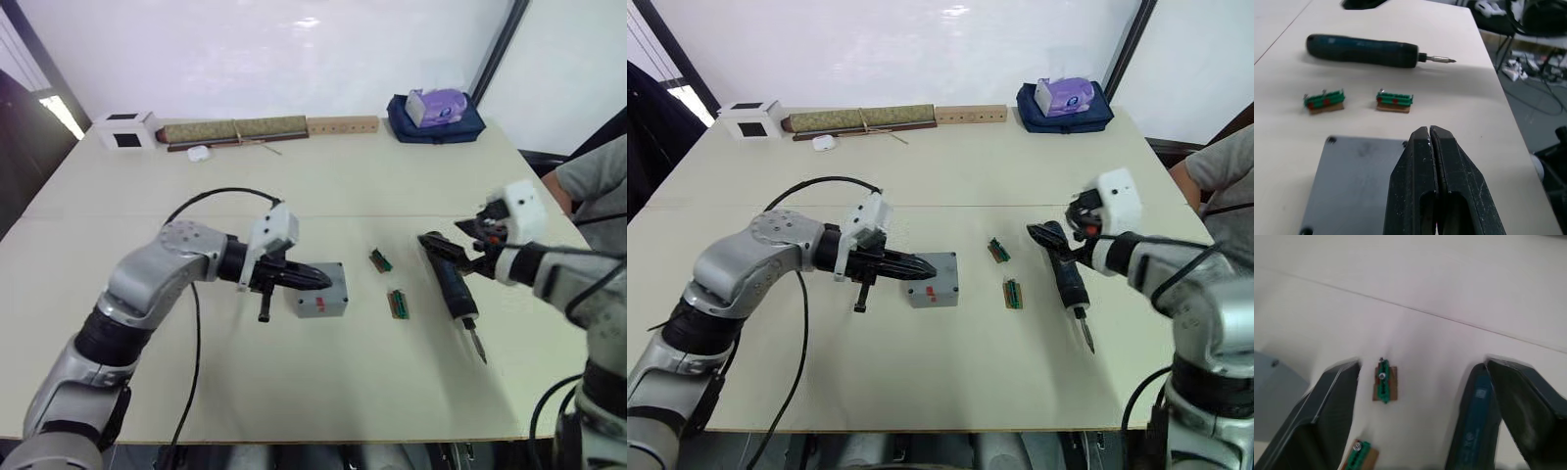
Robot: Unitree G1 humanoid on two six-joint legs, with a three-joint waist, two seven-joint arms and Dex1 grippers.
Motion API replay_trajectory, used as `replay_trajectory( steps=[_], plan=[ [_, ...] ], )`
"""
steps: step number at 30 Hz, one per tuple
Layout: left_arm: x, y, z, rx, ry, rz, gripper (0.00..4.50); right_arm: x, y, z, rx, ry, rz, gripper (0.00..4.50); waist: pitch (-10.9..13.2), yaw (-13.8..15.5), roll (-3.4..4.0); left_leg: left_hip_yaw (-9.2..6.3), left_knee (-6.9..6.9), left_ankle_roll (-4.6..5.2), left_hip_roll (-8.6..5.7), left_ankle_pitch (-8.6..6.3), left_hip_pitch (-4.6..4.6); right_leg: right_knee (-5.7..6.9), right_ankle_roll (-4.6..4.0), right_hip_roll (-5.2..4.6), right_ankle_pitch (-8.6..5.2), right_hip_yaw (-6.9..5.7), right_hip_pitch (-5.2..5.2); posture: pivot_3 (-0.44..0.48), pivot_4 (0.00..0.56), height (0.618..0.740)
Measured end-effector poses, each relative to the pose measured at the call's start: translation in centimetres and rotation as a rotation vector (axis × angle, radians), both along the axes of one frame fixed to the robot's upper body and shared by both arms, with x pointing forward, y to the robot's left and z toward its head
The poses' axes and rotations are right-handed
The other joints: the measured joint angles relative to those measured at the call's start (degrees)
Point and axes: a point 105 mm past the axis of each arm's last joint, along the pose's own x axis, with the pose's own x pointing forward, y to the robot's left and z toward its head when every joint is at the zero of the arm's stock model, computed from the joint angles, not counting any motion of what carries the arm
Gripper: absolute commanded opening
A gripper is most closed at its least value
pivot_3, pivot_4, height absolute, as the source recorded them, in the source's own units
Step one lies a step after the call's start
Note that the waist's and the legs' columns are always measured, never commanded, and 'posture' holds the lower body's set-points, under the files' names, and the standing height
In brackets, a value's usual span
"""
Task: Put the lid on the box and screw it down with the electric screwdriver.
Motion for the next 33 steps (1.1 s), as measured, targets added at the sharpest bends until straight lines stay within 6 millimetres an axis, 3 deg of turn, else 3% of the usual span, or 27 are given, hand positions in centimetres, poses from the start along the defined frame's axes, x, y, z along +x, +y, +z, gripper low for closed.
replay_trajectory(
  steps=[2, 3, 8, 17, 22, 23, 25, 30, 33],
  plan=[
    [0.1, 0.1, -0.4, 0.023, -0.036, -0.027, 0.00, -1.3, -2.7, -0.4, -0.054, 0.175, -0.049, 4.39, 0.0, 0.2, 0.01, 0.04, 0.00, 0.15, -0.03, -0.09, -0.05, -0.17, -0.01, 0.01, -0.01, -0.08, 0.06, 0.000, 0.150, 0.740],
    [0.5, 0.0, -0.7, 0.025, -0.053, -0.023, 0.00, -1.6, -2.8, -0.8, -0.054, 0.238, -0.029, 4.39, 0.0, 0.1, -0.01, 0.03, 0.01, 0.21, -0.01, -0.12, -0.06, -0.25, 0.00, 0.05, 0.00, -0.07, 0.08, 0.000, 0.150, 0.740],
    [0.6, -1.1, -0.4, 0.011, -0.113, -0.048, 0.00, -2.1, -1.5, -3.4, -0.028, 0.399, 0.053, 4.39, 0.0, -0.5, 0.02, 0.05, 0.03, 0.24, 0.02, -0.14, -0.05, -0.17, 0.04, 0.11, 0.02, 0.08, -0.01, 0.000, 0.150, 0.740],
    [0.6, -1.1, -1.1, 0.006, -0.108, -0.010, 0.00, -1.0, -1.8, -5.3, -0.050, 0.503, 0.040, 4.39, 0.0, -0.1, 0.02, 0.01, 0.06, 0.24, 0.03, -0.14, -0.09, -0.14, 0.04, 0.08, 0.02, 0.05, -0.03, 0.000, 0.150, 0.740],
    [0.3, -0.8, -1.8, -0.013, -0.084, 0.056, 0.00, -0.5, -1.2, -6.9, -0.163, 0.552, 0.082, 4.39, 0.0, -0.4, -0.01, 0.02, 0.09, 0.24, 0.06, -0.14, -0.03, -0.12, 0.05, 0.09, 0.02, 0.07, 0.01, 0.000, 0.150, 0.740],
    [0.2, -0.8, -2.0, -0.018, -0.072, 0.063, 0.00, -0.3, -1.3, -7.0, -0.184, 0.548, 0.079, 3.91, 0.0, -0.4, -0.05, -0.01, 0.11, 0.24, 0.06, -0.14, -0.04, -0.12, 0.06, 0.10, 0.02, 0.06, 0.02, 0.000, 0.150, 0.740],
    [0.1, -0.8, -2.1, -0.025, -0.064, 0.083, 0.00, -0.1, -1.4, -7.2, -0.233, 0.550, 0.079, 3.58, 0.0, -0.3, -0.05, -0.01, 0.16, 0.24, 0.06, -0.14, -0.04, -0.12, 0.08, 0.09, 0.04, 0.04, 0.04, 0.000, 0.150, 0.740],
    [0.7, -0.7, -1.9, -0.051, -0.078, 0.141, 0.00, 0.0, -1.2, -7.3, -0.279, 0.566, 0.122, 1.86, 0.0, -0.2, -0.05, -0.03, 0.16, 0.24, 0.07, -0.14, -0.04, -0.12, 0.08, 0.12, 0.04, 0.04, 0.03, 0.000, 0.150, 0.740],
    [0.8, -0.6, -1.8, -0.051, -0.079, 0.160, 0.00, 0.0, -1.3, -7.3, -0.293, 0.573, 0.148, 1.80, 0.0, -0.2, -0.05, -0.04, 0.16, 0.24, 0.08, -0.14, -0.04, -0.12, 0.08, 0.13, 0.04, 0.02, 0.03, 0.000, 0.150, 0.740]
  ],
)
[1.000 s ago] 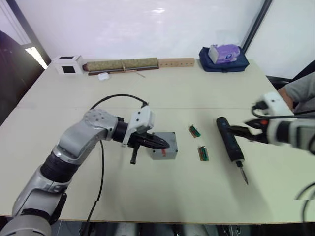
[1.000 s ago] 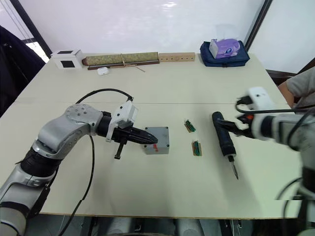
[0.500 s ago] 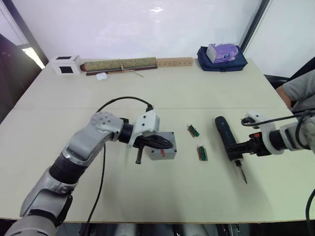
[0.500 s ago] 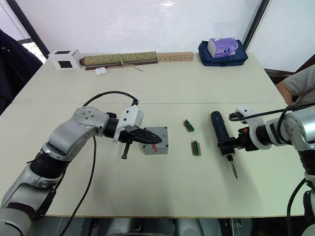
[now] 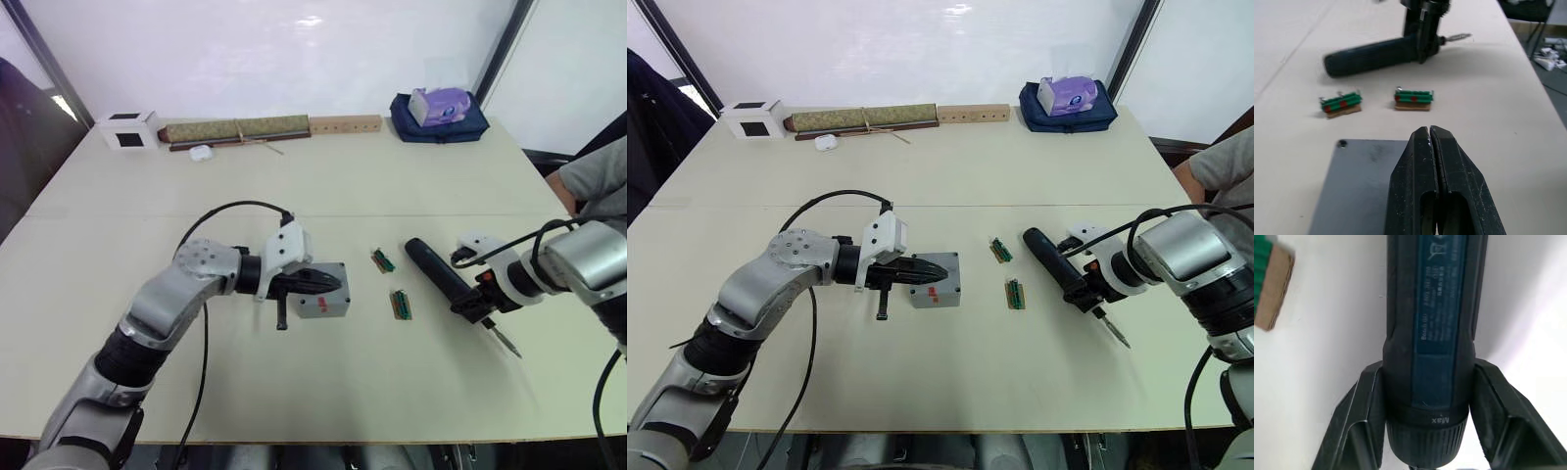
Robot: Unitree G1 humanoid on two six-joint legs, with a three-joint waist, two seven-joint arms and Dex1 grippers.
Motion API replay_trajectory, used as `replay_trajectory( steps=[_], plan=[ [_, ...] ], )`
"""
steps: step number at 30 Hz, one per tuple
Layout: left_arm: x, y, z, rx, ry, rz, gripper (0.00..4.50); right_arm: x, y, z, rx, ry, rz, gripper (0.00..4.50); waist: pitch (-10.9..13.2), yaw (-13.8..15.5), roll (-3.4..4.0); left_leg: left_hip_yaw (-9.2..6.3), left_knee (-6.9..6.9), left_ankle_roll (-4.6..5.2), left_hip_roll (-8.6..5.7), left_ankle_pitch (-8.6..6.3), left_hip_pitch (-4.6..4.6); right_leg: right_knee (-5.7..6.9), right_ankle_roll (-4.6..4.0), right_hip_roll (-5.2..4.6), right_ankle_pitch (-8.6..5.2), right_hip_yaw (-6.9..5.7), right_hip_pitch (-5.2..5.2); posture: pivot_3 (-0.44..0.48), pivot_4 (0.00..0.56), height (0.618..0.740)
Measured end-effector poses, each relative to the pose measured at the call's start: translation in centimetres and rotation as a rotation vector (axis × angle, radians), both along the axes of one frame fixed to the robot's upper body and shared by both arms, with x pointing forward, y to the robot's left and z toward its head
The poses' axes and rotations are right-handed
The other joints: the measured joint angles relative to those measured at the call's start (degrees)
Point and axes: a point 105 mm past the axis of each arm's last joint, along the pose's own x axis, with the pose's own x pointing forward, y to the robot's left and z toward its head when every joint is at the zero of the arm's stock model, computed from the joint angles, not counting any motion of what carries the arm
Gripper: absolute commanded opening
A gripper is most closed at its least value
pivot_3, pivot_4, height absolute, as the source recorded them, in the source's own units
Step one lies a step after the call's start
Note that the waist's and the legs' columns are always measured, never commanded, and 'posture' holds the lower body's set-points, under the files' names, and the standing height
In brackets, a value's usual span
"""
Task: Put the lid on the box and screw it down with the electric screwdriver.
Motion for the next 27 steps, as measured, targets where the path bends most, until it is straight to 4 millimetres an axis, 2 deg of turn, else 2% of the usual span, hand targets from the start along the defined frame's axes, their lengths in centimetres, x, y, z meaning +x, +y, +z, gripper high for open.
replay_trajectory(
  steps=[5, 7, 9, 12, 13, 15, 17, 20, 23, 27],
  plan=[
    [0.4, 0.7, 0.1, -0.005, -0.001, 0.040, 0.00, 0.5, -0.2, 0.1, 0.020, 0.003, -0.002, 1.80, 0.0, 0.0, -0.01, 0.03, 0.01, 0.00, -0.01, 0.00, 0.01, 0.00, 0.00, -0.01, 0.00, 0.00, 0.01, 0.000, 0.150, 0.740],
    [0.9, 1.2, 0.5, -0.026, 0.004, 0.064, 0.00, 1.7, -0.2, 0.4, 0.054, -0.016, -0.025, 1.80, 0.0, -0.4, -0.03, 0.10, 0.03, 0.00, 0.00, 0.00, 0.05, 0.00, -0.02, -0.01, 0.03, 0.04, 0.01, 0.000, 0.150, 0.740],
    [1.5, 1.6, 0.8, -0.039, 0.011, 0.090, 0.00, 3.7, -0.4, 1.2, 0.055, -0.097, -0.012, 1.80, 0.1, -0.5, 0.12, 0.16, 0.02, 0.00, -0.02, 0.00, 0.00, 0.01, 0.02, -0.02, 0.05, 0.06, -0.07, 0.000, 0.150, 0.740],
    [2.1, 2.4, 0.5, -0.031, 0.028, 0.118, 0.00, 5.8, -0.2, 3.6, 0.066, -0.243, 0.030, 1.80, 0.2, -0.2, 0.33, 0.13, -0.01, -0.01, -0.03, 0.00, -0.09, 0.07, 0.04, 0.01, 0.07, 0.07, -0.20, 0.000, 0.150, 0.740],
    [2.2, 2.9, 0.3, -0.018, 0.036, 0.129, 0.00, 6.6, 0.7, 4.9, 0.145, -0.347, 0.043, 1.80, 0.2, -0.2, 0.26, 0.09, -0.06, -0.01, 0.02, 0.01, -0.19, 0.04, 0.04, 0.06, 0.06, 0.05, -0.29, 0.000, 0.150, 0.740],
    [2.7, 3.5, -0.1, -0.002, 0.062, 0.153, 0.00, 7.9, 4.2, 8.9, 0.420, -0.665, 0.089, 1.80, 0.2, -0.2, 0.29, 0.11, -0.17, -0.02, 0.03, 0.01, -0.37, 0.13, 0.03, 0.07, 0.06, 0.16, -0.60, 0.000, 0.150, 0.740],
    [2.6, 3.5, -0.1, -0.002, 0.071, 0.145, 0.00, 7.3, 6.5, 13.0, 0.602, -0.903, 0.126, 1.80, 0.2, 0.1, 0.32, 0.05, -0.07, -0.10, 0.06, 0.06, -0.84, 0.50, 0.03, 0.03, 0.06, 0.13, -1.09, 0.000, 0.150, 0.740],
    [2.8, 3.7, -0.3, 0.003, 0.087, 0.147, 0.00, 5.8, 8.0, 15.8, 0.824, -1.028, 0.069, 1.80, 0.2, 0.7, 0.30, -0.03, 0.06, -0.40, -0.04, 0.23, -1.07, 0.59, 0.04, -0.24, 0.07, 0.04, -1.20, 0.000, 0.150, 0.740],
    [2.8, 3.5, -0.3, 0.015, 0.095, 0.122, 0.00, 3.5, 10.2, 16.5, 1.028, -1.079, 0.056, 1.80, 0.2, 0.6, 0.30, -0.01, 0.14, -0.39, -0.16, 0.23, -1.04, 0.54, 0.10, -0.31, 0.11, 0.06, -1.13, 0.000, 0.150, 0.740],
    [2.8, 3.1, -0.4, 0.039, 0.087, 0.098, 0.00, 1.9, 11.8, 16.2, 1.071, -1.085, 0.056, 1.80, 0.2, 0.1, 0.30, -0.01, 0.14, -0.38, -0.21, 0.23, -0.98, 0.57, 0.11, -0.23, 0.11, 0.06, -1.12, 0.000, 0.150, 0.740]
  ],
)
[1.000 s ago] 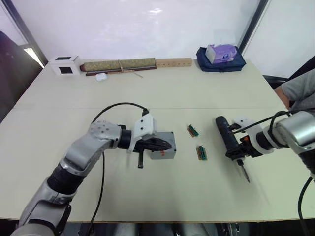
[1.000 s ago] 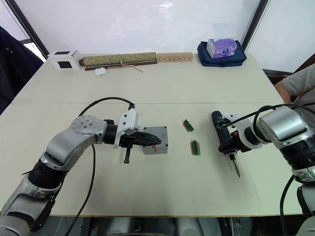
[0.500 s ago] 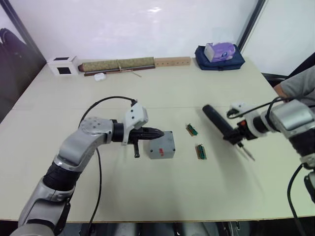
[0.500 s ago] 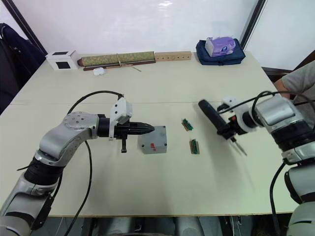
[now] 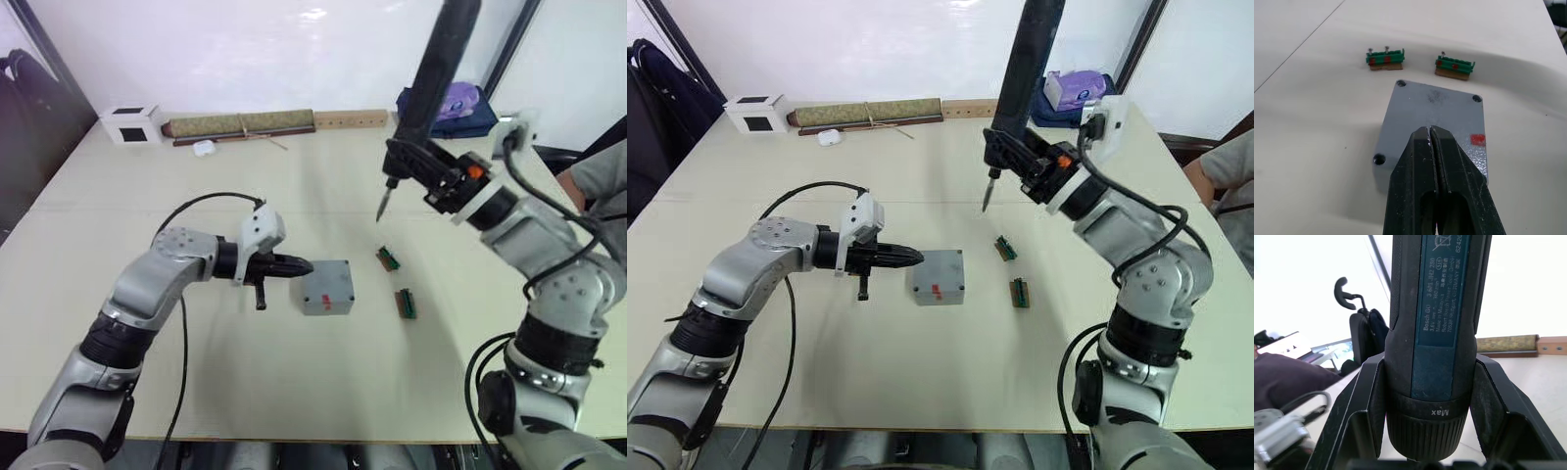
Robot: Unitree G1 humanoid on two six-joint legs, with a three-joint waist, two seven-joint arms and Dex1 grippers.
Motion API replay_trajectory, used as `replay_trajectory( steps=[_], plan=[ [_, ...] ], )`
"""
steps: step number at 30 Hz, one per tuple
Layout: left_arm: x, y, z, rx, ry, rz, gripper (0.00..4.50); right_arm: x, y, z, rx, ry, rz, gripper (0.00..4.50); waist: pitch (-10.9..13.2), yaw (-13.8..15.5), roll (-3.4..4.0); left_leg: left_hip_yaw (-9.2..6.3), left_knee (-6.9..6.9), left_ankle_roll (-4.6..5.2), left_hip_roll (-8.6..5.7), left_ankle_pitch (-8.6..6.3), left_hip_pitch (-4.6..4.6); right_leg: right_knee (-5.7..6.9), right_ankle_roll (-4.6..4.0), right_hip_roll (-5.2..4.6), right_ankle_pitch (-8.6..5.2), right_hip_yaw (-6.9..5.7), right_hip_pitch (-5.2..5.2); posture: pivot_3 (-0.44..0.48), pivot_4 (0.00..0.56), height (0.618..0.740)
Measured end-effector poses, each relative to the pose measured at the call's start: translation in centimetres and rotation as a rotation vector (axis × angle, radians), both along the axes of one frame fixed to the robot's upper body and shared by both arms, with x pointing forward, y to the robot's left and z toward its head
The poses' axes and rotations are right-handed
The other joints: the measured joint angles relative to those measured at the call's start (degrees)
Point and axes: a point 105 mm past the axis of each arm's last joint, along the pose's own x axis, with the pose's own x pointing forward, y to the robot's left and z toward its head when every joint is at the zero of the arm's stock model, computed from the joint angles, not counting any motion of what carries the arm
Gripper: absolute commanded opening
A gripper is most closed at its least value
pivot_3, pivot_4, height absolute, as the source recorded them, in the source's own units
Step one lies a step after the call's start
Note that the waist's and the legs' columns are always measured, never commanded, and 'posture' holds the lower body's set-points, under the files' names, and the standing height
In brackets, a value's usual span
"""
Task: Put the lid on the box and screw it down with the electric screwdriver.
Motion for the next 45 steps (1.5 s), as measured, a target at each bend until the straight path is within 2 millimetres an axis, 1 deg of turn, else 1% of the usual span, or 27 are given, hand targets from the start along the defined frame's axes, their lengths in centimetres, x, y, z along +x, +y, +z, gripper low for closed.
replay_trajectory(
  steps=[3, 5, 6, 9, 14, 21, 27, 33, 38, 45],
  plan=[
    [0.4, -0.5, -0.5, 0.016, 0.005, -0.013, 0.00, -1.2, 1.1, -1.7, -0.030, -0.014, -0.028, 1.80, 0.0, 0.0, 0.00, -0.02, -0.03, 0.00, 0.04, 0.00, 0.02, -0.01, -0.02, 0.16, -0.01, -0.03, 0.01, 0.000, 0.150, 0.740],
    [0.5, -1.1, -0.8, 0.035, -0.004, -0.038, 0.00, -1.7, 3.0, -3.9, -0.063, 0.024, 0.007, 1.80, 0.0, -0.5, 0.00, 0.01, -0.03, 0.00, 0.06, 0.00, 0.07, 0.06, -0.02, 0.21, -0.01, 0.05, -0.02, 0.000, 0.150, 0.740],
    [0.3, -1.6, -1.0, 0.043, -0.015, -0.061, 0.00, -1.7, 3.6, -4.5, -0.063, 0.038, 0.012, 1.80, 0.0, -0.7, 0.00, 0.02, -0.03, -0.02, 0.06, 0.01, 0.10, 0.09, -0.02, 0.20, -0.01, 0.07, -0.02, 0.000, 0.150, 0.740],
    [0.4, -2.1, -1.7, 0.067, -0.026, -0.077, 0.00, -1.5, 4.0, -4.8, -0.070, 0.008, -0.028, 1.80, 0.0, -0.5, 0.00, 0.02, -0.03, -0.03, 0.05, 0.02, 0.15, 0.10, -0.02, 0.20, -0.01, 0.06, 0.00, 0.000, 0.150, 0.740],
    [0.5, -2.4, -1.9, 0.104, -0.104, -0.094, 0.00, -0.8, 4.8, -5.5, -0.101, -0.029, -0.077, 1.80, 0.0, -0.3, 0.00, 0.02, -0.03, -0.03, 0.05, 0.02, 0.31, 0.09, -0.02, 0.19, -0.01, 0.06, 0.15, 0.000, 0.150, 0.740],
    [0.7, -2.2, -1.9, 0.098, -0.102, -0.080, 0.00, -0.4, 5.7, -7.1, -0.112, -0.017, -0.088, 1.80, 0.0, -0.3, 0.00, 0.02, -0.03, -0.03, 0.05, 0.02, 0.36, 0.09, -0.02, 0.20, -0.01, 0.06, 0.20, 0.000, 0.150, 0.740],
    [1.0, -1.6, -1.8, 0.106, -0.098, -0.059, 0.00, -0.1, 5.5, -8.3, -0.141, -0.022, -0.122, 1.80, 0.0, -0.3, 0.00, 0.02, -0.03, -0.03, 0.06, 0.02, 0.43, 0.11, -0.02, 0.21, -0.01, 0.07, 0.25, 0.000, 0.150, 0.740],
    [0.8, -1.3, -1.8, 0.108, -0.078, -0.044, 0.00, 0.0, 5.5, -8.5, -0.155, -0.057, -0.131, 1.80, 0.0, -0.3, 0.00, 0.03, -0.04, -0.03, 0.07, 0.02, 0.49, 0.10, -0.02, 0.21, -0.01, 0.08, 0.31, 0.000, 0.150, 0.740],
    [0.7, -1.2, -1.9, 0.110, -0.068, -0.037, 0.00, 0.6, 5.5, -9.2, -0.146, -0.051, -0.157, 1.80, 0.0, -0.3, 0.00, 0.04, -0.08, -0.03, 0.07, 0.02, 0.71, 0.09, -0.03, 0.22, -0.02, 0.08, 0.52, 0.000, 0.150, 0.740],
    [0.7, -1.1, -2.1, 0.112, -0.061, -0.034, 0.00, 0.7, 5.6, -9.4, -0.161, -0.066, -0.156, 1.80, 0.0, -0.3, 0.00, 0.03, -0.10, -0.03, 0.07, 0.02, 0.98, 0.04, -0.03, 0.22, -0.02, 0.08, 0.83, 0.000, 0.150, 0.740]
  ],
)
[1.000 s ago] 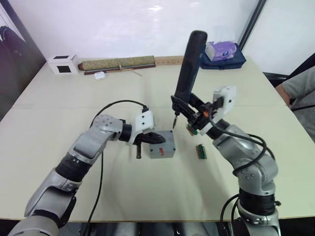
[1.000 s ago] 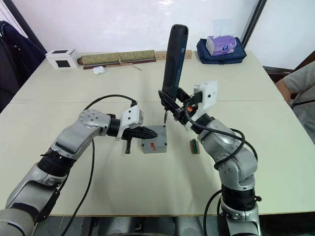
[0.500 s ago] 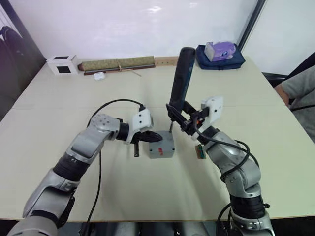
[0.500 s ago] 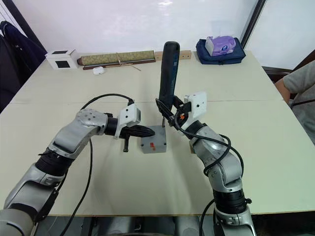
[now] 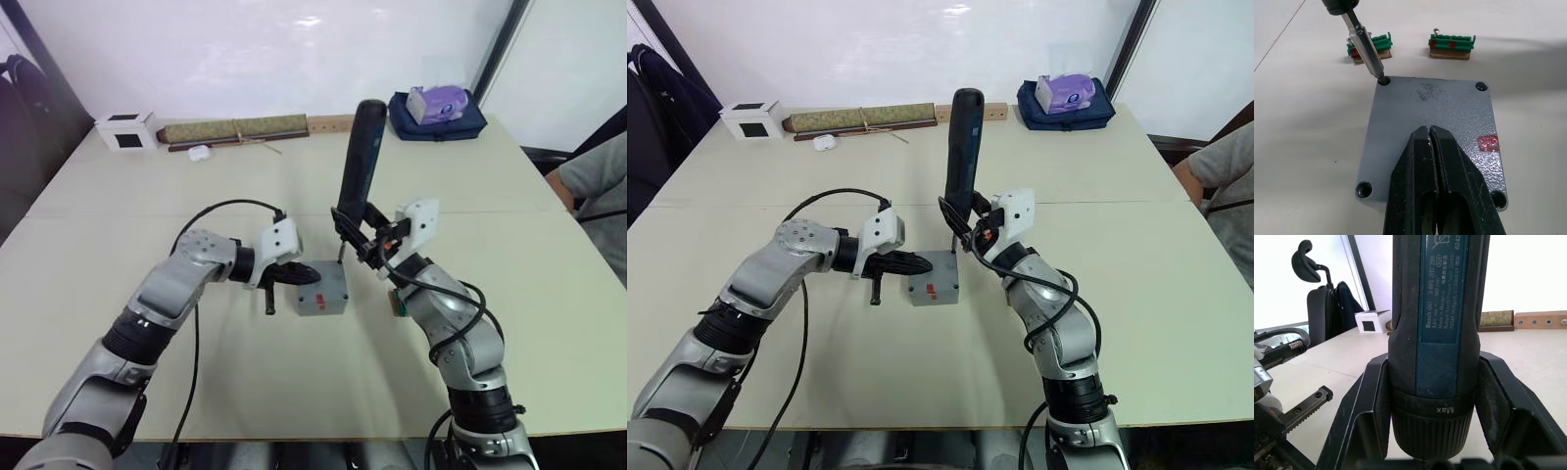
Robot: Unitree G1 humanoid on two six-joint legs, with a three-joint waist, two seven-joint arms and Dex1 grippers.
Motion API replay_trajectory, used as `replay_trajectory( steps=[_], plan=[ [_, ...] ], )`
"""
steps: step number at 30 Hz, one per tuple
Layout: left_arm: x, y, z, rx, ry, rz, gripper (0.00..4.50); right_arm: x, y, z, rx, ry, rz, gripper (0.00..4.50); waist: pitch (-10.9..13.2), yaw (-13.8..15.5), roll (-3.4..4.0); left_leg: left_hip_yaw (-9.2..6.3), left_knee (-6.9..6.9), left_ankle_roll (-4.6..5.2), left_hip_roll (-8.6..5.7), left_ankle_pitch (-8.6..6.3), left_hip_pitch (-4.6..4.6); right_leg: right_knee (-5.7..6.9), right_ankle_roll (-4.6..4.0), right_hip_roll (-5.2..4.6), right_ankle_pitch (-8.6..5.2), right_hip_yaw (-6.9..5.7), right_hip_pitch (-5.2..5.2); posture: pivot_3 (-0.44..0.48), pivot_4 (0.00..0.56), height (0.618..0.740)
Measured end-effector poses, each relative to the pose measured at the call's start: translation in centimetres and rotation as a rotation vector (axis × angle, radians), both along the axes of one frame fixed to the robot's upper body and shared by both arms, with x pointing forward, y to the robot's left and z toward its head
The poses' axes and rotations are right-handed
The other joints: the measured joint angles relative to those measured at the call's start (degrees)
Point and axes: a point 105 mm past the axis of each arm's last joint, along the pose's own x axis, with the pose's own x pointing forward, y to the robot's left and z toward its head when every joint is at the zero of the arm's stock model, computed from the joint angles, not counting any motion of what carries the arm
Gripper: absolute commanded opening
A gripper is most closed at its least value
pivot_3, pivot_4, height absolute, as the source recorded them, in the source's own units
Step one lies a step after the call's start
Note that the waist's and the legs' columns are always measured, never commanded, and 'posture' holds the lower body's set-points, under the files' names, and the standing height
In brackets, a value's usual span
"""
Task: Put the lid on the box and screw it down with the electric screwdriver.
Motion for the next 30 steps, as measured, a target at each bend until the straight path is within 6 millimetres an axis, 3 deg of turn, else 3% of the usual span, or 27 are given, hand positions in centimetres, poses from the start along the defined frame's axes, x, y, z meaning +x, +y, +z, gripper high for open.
replay_trajectory(
  steps=[30],
  plan=[
    [0.1, 0.6, -1.1, 0.041, 0.006, 0.013, 0.00, -1.7, 0.2, -2.4, -0.121, 0.014, 0.024, 1.80, -1.3, 0.0, -0.64, -0.01, -0.33, 0.38, 0.12, -0.25, 1.44, -0.24, -0.30, 0.07, -0.31, -0.04, 1.38, 0.000, 0.150, 0.740]
  ],
)
